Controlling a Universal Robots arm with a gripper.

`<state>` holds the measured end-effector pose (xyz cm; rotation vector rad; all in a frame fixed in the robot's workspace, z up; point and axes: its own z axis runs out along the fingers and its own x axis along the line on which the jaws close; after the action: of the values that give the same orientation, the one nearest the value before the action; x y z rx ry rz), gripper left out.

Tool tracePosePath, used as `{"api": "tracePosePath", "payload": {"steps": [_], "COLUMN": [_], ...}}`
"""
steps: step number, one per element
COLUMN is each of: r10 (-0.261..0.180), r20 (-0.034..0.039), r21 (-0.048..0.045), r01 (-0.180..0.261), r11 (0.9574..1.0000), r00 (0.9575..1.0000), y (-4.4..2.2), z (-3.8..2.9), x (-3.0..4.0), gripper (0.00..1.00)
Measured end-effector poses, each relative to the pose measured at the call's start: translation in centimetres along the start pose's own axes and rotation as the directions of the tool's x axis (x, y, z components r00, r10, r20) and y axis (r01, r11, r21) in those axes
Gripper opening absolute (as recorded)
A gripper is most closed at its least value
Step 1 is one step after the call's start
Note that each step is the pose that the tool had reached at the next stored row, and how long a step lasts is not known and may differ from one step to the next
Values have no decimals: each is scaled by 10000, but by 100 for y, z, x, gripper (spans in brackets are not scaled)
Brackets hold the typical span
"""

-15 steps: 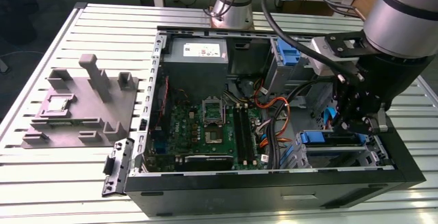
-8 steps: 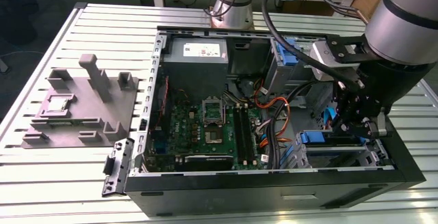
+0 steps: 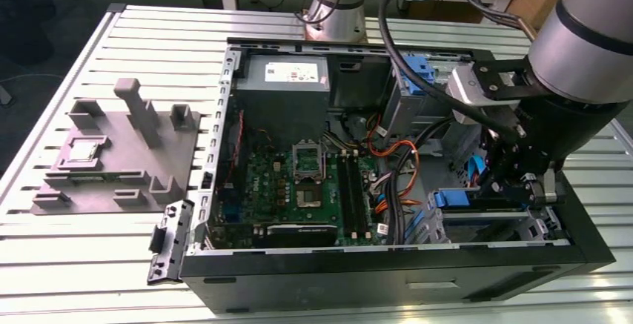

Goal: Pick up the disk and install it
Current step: 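Insert the second disk wire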

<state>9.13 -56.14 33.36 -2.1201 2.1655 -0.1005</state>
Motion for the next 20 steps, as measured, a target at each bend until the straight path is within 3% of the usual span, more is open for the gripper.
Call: {"api": "tracePosePath", "payload": {"steps": [3,20], "r10": [3,3], "r20": [27,31], "r21": [0,0], "r01": [-3,-3], "r11": [10000,10000], "r00": [10000,10000], "y": [0,4], "z": [8,35], "x": [1,12], "gripper": [16,16]}}
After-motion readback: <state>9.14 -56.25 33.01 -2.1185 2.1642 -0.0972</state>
